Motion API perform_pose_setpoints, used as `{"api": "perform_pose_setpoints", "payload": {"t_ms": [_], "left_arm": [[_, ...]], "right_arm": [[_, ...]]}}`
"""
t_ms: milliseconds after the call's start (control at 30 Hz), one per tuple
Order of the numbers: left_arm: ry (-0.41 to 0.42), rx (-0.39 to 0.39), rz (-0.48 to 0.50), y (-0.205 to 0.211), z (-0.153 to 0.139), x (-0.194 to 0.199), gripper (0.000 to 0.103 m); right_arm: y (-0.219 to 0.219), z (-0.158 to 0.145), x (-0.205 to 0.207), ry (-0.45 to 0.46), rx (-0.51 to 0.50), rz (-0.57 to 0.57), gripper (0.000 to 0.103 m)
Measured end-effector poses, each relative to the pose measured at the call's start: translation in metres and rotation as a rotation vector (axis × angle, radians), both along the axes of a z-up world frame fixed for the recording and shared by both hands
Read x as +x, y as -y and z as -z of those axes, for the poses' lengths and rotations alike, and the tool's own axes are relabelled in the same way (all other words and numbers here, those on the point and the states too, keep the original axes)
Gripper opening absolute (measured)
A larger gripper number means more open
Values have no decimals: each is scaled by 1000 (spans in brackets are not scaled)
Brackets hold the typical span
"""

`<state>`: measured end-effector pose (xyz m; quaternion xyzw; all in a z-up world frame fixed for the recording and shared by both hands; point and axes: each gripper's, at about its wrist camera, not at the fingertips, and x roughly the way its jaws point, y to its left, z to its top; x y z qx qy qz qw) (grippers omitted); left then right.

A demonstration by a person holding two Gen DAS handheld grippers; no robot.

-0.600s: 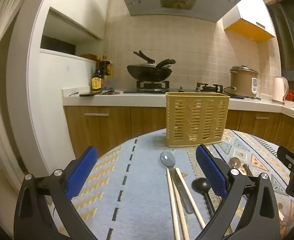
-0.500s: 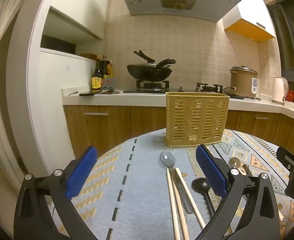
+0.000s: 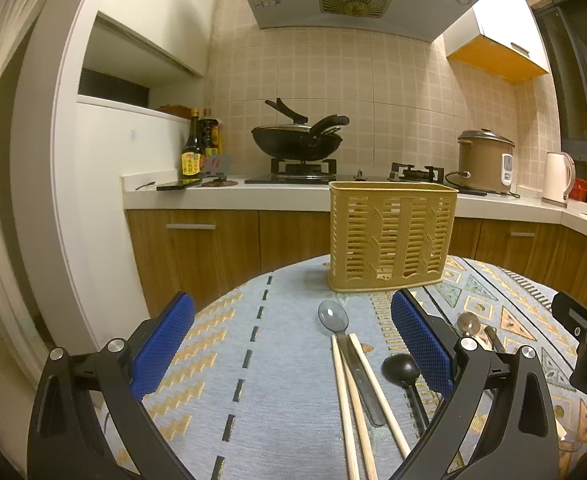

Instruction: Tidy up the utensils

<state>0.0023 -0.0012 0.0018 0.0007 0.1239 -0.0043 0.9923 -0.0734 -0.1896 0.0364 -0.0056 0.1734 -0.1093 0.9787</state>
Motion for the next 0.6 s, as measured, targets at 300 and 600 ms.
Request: {"api": "perform_pose_setpoints", "payload": {"t_ms": [300, 600], "left_arm": [[-6, -2, 1, -1, 7, -1, 95], [-8, -2, 1, -1, 6, -1, 95]], "right_arm": [[2, 1, -1, -3, 10, -1, 97], [2, 1, 0, -4, 10, 0, 97]]}}
